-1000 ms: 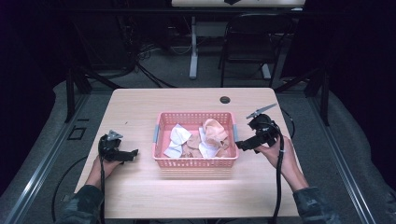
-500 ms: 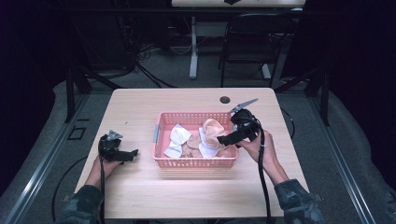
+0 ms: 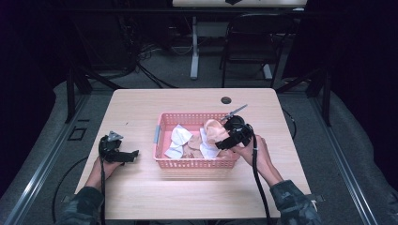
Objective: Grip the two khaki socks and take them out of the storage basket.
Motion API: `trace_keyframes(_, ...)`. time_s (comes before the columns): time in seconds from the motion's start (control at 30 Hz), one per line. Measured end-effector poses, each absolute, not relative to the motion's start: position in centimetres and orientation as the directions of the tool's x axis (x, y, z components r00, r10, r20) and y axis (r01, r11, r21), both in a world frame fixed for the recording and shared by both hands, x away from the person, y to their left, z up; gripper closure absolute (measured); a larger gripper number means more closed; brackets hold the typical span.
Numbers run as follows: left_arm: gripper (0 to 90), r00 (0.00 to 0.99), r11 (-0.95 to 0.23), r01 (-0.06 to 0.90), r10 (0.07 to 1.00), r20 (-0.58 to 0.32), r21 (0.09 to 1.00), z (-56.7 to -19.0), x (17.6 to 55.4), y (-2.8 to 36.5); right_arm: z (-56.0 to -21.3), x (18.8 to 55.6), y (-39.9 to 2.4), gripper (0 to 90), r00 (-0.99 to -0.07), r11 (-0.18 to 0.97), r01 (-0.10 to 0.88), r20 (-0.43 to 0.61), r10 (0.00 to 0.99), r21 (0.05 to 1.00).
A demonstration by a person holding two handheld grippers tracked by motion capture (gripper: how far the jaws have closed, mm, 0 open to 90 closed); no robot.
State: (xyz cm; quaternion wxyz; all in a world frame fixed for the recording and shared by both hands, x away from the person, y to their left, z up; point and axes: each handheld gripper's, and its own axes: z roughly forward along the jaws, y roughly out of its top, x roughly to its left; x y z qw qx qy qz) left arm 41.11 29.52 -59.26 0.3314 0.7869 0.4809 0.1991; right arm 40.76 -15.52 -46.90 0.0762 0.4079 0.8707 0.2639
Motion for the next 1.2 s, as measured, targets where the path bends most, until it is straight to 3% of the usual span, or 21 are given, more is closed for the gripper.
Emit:
trace_keyframes(0.5, 0.0, 0.458, -0.318, 0.625, 0.889, -0.006, 0.713, -59.3, 41.1, 29.5, -49.1, 41.3, -14.6, 50.6, -0.639, 0.552, 0.704, 0.058, 0.767, 0.447)
trace_keyframes(0.87, 0.0, 0.458, -0.318, 0.625, 0.889, -0.005, 0.713, -59.3, 41.1, 29.5, -49.4, 41.3, -14.7, 80.2, -0.623, 0.531, 0.711, 0.062, 0.78, 0.461)
trace_keyframes(1.2, 0.0, 0.458, -0.318, 0.625, 0.889, -0.005, 0.713, -59.3, 41.1, 29.5, -47.5, 40.9, -15.1, 81.6, -0.631, 0.518, 0.678, 0.051, 0.774, 0.522)
